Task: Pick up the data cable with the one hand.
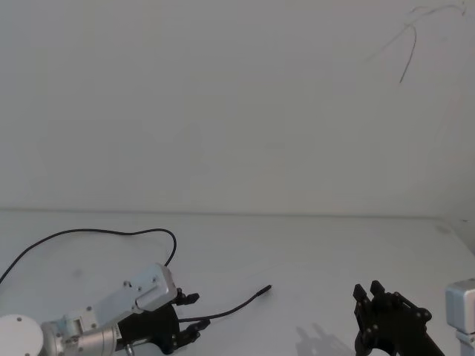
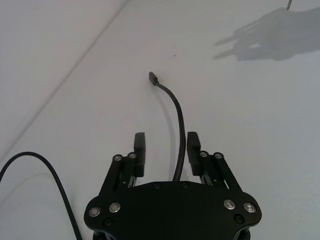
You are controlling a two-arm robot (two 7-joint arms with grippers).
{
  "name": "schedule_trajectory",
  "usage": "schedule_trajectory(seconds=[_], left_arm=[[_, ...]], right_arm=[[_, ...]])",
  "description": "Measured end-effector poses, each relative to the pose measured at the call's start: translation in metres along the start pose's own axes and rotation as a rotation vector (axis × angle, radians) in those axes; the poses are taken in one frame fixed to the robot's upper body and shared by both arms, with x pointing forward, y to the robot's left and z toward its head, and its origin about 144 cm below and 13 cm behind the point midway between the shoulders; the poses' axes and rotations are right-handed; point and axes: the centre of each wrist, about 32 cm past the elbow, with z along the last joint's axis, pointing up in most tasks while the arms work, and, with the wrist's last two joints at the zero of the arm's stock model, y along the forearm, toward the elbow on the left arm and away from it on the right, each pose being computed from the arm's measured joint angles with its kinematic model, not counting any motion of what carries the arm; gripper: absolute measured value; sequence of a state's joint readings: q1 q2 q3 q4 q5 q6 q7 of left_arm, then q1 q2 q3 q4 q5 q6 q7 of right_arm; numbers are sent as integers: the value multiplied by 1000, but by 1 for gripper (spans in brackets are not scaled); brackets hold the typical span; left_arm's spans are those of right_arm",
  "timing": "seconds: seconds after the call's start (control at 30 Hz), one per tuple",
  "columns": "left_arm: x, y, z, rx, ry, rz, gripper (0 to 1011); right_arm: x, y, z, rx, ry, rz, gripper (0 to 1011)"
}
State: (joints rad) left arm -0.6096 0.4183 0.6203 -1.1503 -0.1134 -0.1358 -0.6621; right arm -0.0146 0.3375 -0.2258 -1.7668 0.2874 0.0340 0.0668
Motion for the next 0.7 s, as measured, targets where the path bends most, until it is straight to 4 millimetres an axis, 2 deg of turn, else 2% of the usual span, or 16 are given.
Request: schedule_trajectory(seconds=[0.13,0.17,0.37,0.4,0.57,0.7], left_arm=[[0,-1,0,3,-1,-3,404],[0,-1,0,3,-1,-3,345],[1,-2,0,6,-1,-6,190],[1,-2,0,6,-1,-6,134],[1,-2,0,7,-1,-8,44],[1,-2,0,8,-1,-9,44]], right_arm=[[0,0,0,0,0,0,251],[0,0,0,0,0,0,251],[0,0,0,0,0,0,251],[0,0,0,0,0,0,251],[0,0,0,0,0,0,251],[0,0,0,0,0,0,251]])
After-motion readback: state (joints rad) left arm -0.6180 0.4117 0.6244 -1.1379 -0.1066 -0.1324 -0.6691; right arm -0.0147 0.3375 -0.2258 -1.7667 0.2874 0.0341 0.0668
